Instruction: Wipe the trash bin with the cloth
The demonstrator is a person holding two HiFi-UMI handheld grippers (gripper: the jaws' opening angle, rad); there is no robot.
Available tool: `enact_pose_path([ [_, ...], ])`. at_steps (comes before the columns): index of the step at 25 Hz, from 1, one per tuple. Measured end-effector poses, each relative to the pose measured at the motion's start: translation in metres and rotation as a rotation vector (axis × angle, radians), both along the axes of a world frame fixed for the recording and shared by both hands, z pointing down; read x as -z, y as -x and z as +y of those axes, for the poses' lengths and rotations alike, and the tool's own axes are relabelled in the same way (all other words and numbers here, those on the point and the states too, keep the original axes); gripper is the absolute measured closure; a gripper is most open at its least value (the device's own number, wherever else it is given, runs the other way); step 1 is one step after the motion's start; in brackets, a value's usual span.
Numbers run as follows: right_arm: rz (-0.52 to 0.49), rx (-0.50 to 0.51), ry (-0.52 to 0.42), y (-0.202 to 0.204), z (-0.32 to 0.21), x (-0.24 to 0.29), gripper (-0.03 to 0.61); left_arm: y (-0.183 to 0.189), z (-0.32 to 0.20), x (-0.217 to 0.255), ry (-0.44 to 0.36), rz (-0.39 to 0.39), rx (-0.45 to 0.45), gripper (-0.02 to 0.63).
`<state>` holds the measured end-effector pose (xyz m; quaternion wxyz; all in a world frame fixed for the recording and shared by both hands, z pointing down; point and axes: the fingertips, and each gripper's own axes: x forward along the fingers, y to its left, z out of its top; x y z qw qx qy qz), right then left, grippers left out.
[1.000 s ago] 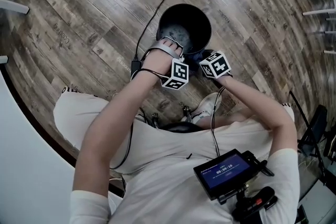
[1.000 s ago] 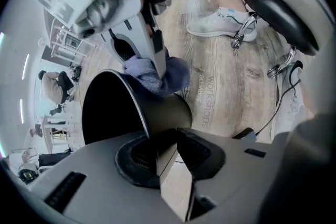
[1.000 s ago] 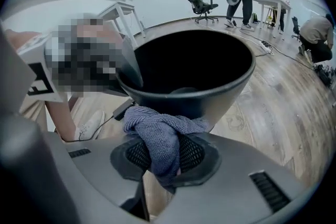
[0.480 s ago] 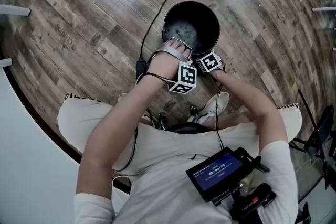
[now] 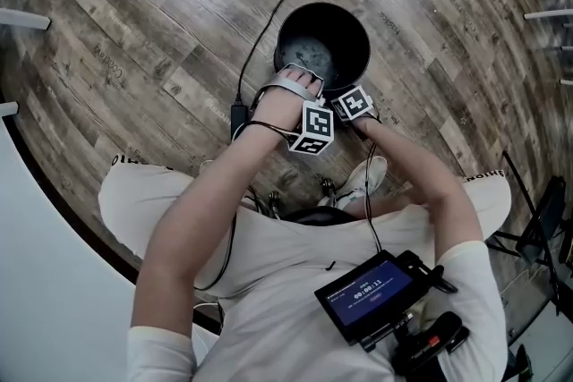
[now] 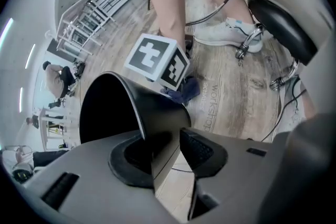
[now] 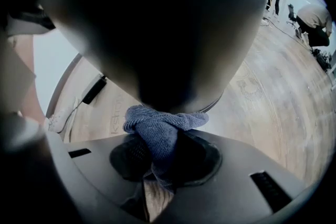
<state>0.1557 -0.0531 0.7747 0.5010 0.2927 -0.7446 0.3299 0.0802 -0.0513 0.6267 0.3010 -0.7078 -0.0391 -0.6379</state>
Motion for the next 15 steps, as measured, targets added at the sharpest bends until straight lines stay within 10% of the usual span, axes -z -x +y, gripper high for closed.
enact_pose_path([
  [15, -0.236, 0.074, -0.131, 0.036, 0.034, 0.205, 0.484, 0.024, -0.015, 0.001, -0.079, -0.054, -0.023, 0.479],
])
